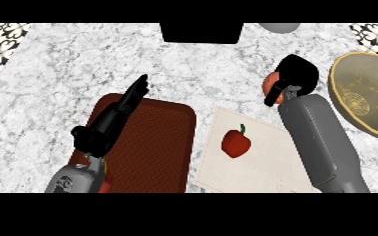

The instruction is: Pick the squash from the placemat and place it in the bowl

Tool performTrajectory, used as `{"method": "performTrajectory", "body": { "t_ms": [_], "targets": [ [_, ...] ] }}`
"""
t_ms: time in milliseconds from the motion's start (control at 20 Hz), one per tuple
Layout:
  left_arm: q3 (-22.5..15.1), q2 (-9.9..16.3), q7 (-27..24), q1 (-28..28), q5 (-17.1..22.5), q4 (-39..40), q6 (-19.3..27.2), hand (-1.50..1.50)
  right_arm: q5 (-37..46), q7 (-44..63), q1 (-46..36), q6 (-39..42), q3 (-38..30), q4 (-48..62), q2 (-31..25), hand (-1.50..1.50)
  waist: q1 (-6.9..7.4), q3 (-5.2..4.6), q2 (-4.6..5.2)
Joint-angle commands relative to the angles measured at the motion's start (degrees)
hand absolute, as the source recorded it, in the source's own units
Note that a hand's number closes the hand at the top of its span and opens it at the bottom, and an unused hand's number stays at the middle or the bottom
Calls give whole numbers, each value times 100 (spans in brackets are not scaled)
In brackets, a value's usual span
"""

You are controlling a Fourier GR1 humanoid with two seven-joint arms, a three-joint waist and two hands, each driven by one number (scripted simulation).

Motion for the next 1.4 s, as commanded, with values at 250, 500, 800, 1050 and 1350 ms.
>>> {"method": "performTrajectory", "body": {
  "t_ms": [250,500,800,1050,1350],
  "targets": [
    [-52,-142,-101,116,-116,98,109,0,1157,924,-992,-1414,51,-391,-182,150,-156,-3,-59],
    [100,50,228,119,79,-253,-70,0,1134,955,-1313,-1750,-428,-766,-458,150,-165,2,-77],
    [71,-39,123,342,-58,-391,-8,0,1159,783,-832,-2071,-819,-636,-707,150,-168,1,-57],
    [96,0,0,398,-53,-283,-145,0,1536,544,-504,-2279,-893,-203,-1186,150,-148,1,-47],
    [51,-155,10,394,-236,-303,42,0,1574,-90,-21,-2948,-1277,250,-1864,150,-161,3,-46]
  ]
}}
